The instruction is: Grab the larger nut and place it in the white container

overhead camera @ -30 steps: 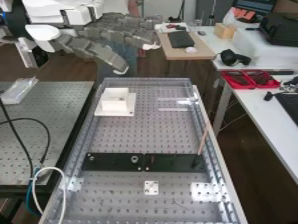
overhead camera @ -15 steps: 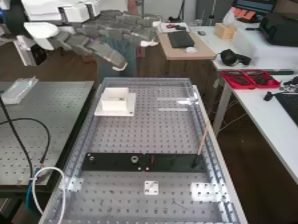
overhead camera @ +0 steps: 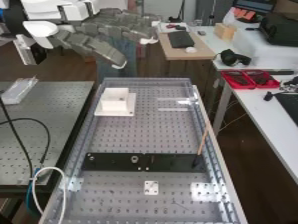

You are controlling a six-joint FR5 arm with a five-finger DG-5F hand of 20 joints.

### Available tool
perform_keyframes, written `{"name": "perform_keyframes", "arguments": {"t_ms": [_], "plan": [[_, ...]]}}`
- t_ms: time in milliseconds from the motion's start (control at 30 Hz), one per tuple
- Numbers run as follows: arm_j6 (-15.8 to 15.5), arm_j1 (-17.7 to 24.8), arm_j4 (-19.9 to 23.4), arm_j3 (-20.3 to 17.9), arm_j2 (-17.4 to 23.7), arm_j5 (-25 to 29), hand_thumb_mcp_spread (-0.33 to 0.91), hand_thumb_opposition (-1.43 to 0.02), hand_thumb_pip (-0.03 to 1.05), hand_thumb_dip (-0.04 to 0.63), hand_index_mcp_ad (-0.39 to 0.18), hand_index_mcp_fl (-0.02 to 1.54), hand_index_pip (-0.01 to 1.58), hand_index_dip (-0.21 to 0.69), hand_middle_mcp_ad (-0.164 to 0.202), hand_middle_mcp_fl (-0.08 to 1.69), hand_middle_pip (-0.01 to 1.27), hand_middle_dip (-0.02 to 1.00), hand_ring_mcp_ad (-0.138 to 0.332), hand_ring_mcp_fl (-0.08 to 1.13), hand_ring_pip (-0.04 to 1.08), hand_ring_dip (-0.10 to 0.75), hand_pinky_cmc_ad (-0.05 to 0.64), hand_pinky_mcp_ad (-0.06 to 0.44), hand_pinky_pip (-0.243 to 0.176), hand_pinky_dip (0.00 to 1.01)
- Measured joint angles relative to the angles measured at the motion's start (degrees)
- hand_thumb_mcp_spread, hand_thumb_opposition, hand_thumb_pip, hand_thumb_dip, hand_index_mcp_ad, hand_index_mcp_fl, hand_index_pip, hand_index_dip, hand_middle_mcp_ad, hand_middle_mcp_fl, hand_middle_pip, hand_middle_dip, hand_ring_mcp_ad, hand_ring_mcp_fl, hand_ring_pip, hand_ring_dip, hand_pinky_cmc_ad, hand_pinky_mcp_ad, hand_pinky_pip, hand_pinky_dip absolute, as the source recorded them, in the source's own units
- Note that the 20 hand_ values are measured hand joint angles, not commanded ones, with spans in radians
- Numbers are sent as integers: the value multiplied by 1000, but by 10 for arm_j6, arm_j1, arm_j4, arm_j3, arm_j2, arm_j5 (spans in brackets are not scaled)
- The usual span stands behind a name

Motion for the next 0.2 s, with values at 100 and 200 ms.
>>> {"name": "perform_keyframes", "arguments": {"t_ms": [100, 200], "plan": [[1, 0, 0, 0, 0, 0, 148, -791, 747, 176, -159, 58, 293, -171, 40, 120, 119, 246, 124, 0, 98, 126, 358, 293, -89, 468], [-1, 1, 0, -1, 1, 2, 148, -791, 747, 176, -159, 58, 293, -171, 40, 124, 120, 246, 124, 0, 98, 126, 358, 293, -89, 468]]}}
